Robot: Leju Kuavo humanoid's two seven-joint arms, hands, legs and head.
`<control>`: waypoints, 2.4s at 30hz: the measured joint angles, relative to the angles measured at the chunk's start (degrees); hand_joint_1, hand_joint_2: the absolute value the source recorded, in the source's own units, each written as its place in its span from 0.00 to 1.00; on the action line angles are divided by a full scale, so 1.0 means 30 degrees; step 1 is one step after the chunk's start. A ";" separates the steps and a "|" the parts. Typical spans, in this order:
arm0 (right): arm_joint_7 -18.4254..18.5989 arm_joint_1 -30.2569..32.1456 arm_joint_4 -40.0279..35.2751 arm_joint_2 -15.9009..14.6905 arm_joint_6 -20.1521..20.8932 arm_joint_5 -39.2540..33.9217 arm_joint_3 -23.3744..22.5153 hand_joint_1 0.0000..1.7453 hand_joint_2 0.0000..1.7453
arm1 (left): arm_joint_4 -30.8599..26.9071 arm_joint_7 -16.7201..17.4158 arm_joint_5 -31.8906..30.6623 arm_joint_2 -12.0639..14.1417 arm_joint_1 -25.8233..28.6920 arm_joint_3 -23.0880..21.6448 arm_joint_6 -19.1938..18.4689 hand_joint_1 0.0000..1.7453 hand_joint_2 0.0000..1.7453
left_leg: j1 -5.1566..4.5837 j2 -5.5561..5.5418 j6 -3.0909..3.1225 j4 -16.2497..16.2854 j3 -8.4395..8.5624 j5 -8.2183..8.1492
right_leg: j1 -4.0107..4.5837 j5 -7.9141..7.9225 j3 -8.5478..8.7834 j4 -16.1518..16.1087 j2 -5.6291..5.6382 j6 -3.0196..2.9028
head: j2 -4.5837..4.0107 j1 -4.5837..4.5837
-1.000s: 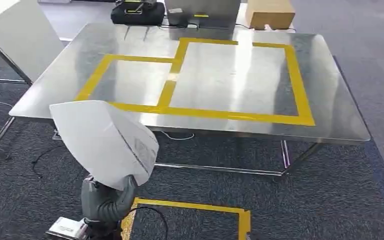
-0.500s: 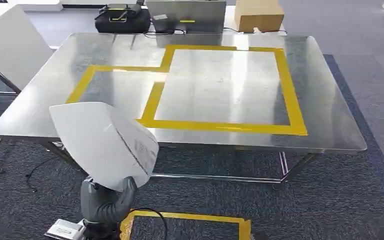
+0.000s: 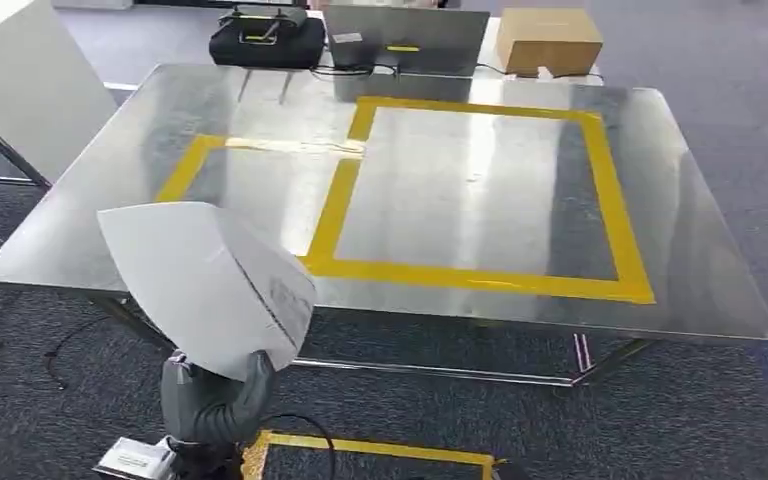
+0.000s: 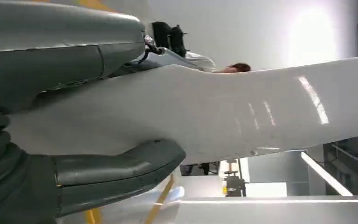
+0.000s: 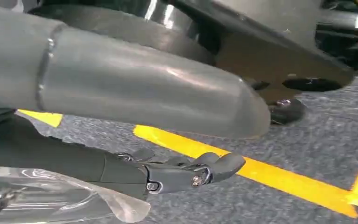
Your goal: Take the parts from the cabinet and place them on the table.
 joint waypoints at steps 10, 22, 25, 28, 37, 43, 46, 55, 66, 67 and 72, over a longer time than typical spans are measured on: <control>0.0189 -0.0365 0.0007 -0.0029 0.0153 0.0459 0.0146 0.00 0.00 | 0.0029 -0.0145 -0.3758 0.0022 -0.1169 -0.0466 0.0685 1.00 1.00 | -0.0005 0.0054 -0.0942 0.3250 -0.1109 -0.2189 | -0.0006 0.0254 0.1627 -0.2614 0.0006 -0.0998 | 0.0000 -0.0058; 0.0408 -0.0625 -0.0007 -0.0029 0.0474 0.1035 0.0576 0.00 0.00 | 0.0175 0.0978 -0.7930 0.0248 -0.2763 -0.0926 0.1144 1.00 1.00 | -0.0075 0.0000 -0.0198 0.0169 -0.1325 0.0917 | 0.0068 -0.0263 0.2324 -0.2856 0.0024 -0.0291 | 0.0000 -0.0043; 0.0656 -0.0887 -0.0015 -0.0029 0.0933 0.1414 0.0838 0.00 0.00 | 0.0606 0.2130 -1.0828 0.0321 -0.4586 -0.1261 0.0910 1.00 1.00 | -0.0024 0.0050 -0.0038 0.0045 -0.1180 0.0996 | 0.0047 -0.1608 0.1006 -0.0330 0.0023 -0.0153 | 0.0000 0.0037; 0.0933 -0.1053 -0.0015 -0.0036 0.1377 0.1734 0.1093 0.00 0.00 | 0.2108 0.2762 -1.1904 0.0415 -0.6559 -0.1479 0.0240 1.00 1.00 | -0.0052 0.0049 -0.0010 0.0055 -0.1160 0.0973 | 0.0041 -0.2174 -0.0782 0.2674 0.0022 -0.0054 | 0.0000 0.0022; 0.1763 -0.1777 -0.0109 0.0058 0.1596 0.2506 0.1843 0.00 0.00 | 0.6617 0.1843 -1.2486 0.0262 -1.1257 -0.2091 -0.0794 1.00 1.00 | -0.0169 0.0050 -0.0558 0.0201 -0.1206 0.0807 | -0.0014 0.0543 0.1467 -0.2754 0.0166 -0.0521 | 0.0000 -0.0029; 0.1428 -0.1893 -0.0124 0.0051 0.2506 0.2848 0.1996 0.00 0.00 | 0.9110 0.2236 -1.6312 0.0095 -1.3509 -0.3697 -0.1158 1.00 1.00 | -0.0097 0.0078 -0.0886 0.6057 -0.4209 -0.1505 | -0.0042 0.0442 0.1625 -0.2813 0.0037 -0.0892 | 0.0000 -0.0116; 0.1479 -0.2026 -0.0124 0.0058 0.2579 0.2987 0.2011 0.00 0.00 | 1.1121 0.2857 -1.7222 -0.0358 -1.5114 -0.4911 -0.1603 1.00 1.00 | -0.0105 0.0076 -0.0663 0.3213 -0.3164 0.0865 | -0.0040 0.0406 0.1763 -0.2809 0.0097 -0.0887 | 0.0000 -0.0124; 0.1479 -0.2065 -0.0131 0.0058 0.2645 0.2695 0.1989 0.00 0.00 | 1.9025 0.5889 -1.8306 -0.1005 -1.9133 -0.5719 -0.2477 1.00 1.00 | -0.0063 0.0091 -0.0002 -0.0045 -0.1835 0.1678 | -0.0012 -0.0639 0.0759 -0.1247 0.0137 -0.0145 | 0.0000 -0.0022; 0.1391 -0.1412 -0.0124 0.0015 0.2325 0.2346 0.1683 0.00 0.00 | 2.2636 0.8597 -1.8249 0.1470 -1.9311 -0.4510 -0.1319 1.00 1.00 | -0.0178 0.0005 -0.0483 0.0159 -0.1932 0.1503 | 0.0031 0.0647 0.1231 -0.2707 0.0127 -0.0407 | 0.0000 -0.0045; 0.1406 -0.1368 -0.0124 -0.0007 0.2324 0.2346 0.1646 0.00 0.00 | 2.2739 0.8597 -1.8249 0.1581 -1.9310 -0.4437 -0.1326 1.00 1.00 | -0.0144 0.0008 -0.0567 0.0141 -0.1904 0.1504 | 0.0065 0.0637 0.1209 -0.2713 0.0138 -0.0515 | 0.0000 -0.0058; 0.1158 -0.1489 -0.0131 0.0000 0.2200 0.2339 0.1449 0.00 0.00 | 2.2964 0.9297 -1.7344 0.2011 -1.9129 -0.3539 -0.1157 1.00 1.00 | -0.0057 0.0044 -0.1001 0.4633 -0.3903 -0.0743 | -0.0053 0.0628 0.1491 -0.2873 0.0096 -0.1009 | 0.0000 -0.0131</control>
